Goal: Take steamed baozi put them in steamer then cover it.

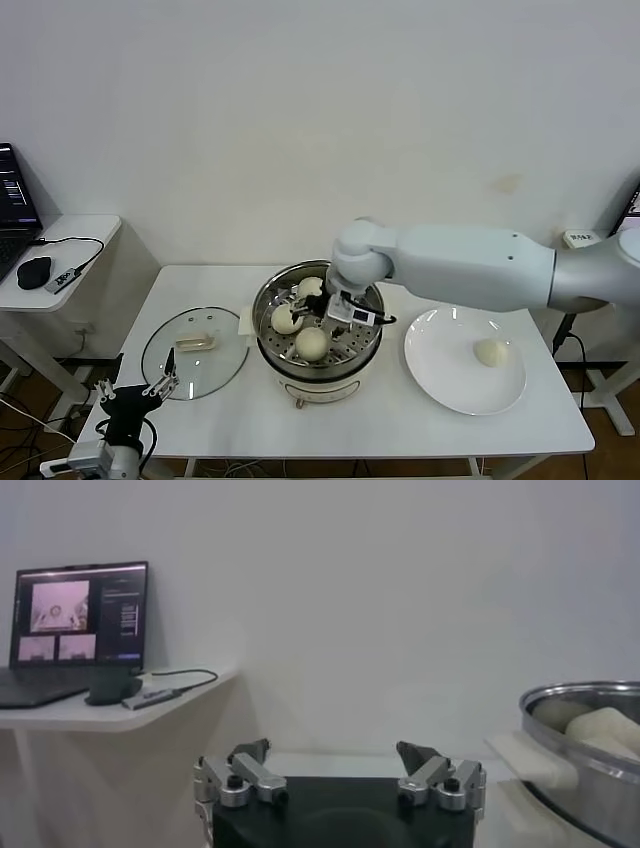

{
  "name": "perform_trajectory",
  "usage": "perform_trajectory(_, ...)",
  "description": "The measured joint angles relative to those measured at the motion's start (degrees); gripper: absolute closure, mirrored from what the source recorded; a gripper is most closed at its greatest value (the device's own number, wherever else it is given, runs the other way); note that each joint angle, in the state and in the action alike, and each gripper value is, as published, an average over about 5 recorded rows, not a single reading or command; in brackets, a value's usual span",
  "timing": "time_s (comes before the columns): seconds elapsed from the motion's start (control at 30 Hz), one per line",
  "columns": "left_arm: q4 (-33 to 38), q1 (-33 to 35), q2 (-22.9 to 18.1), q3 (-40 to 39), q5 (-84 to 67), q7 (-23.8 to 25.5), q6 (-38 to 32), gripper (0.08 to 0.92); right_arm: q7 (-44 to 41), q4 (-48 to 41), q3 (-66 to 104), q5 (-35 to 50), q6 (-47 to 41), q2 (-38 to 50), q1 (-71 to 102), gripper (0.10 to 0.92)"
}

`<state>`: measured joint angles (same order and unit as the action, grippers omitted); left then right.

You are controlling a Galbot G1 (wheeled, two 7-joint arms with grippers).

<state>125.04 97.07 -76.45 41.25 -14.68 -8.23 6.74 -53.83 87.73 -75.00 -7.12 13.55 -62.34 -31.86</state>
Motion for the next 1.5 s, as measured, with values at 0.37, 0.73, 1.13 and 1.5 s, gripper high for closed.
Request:
perform_trajectory(0.37, -0.1, -0.3, 1.2, 0.0, -0.4, 0.3, 0.0, 0.177, -2.9, 2.0, 2.7, 4.8, -10.5, 9.2, -3.2, 0.203)
perform_trajectory(0.73, -1.6, -0.9, 2.1, -1.1, -0.2, 0.7, 0.0, 0.177, -5.8, 4.0, 6.6, 10.8, -21.9, 24.7, 0.5, 0.203)
perform_trajectory(1.13, -2.4, -0.7, 2.1, -2.4, 0.7, 0.8, -0.1, 0.177, -8.0, 0.1, 18.6, 5.9, -23.7, 35.4, 16.4, 0.203)
perform_trajectory(1.5, -2.0, 0.2, 2.1, -1.6, 1.0, 0.8, -0.1, 0.177, -8.8, -8.8, 31.3, -0.9, -21.6, 35.0, 31.7, 0.203)
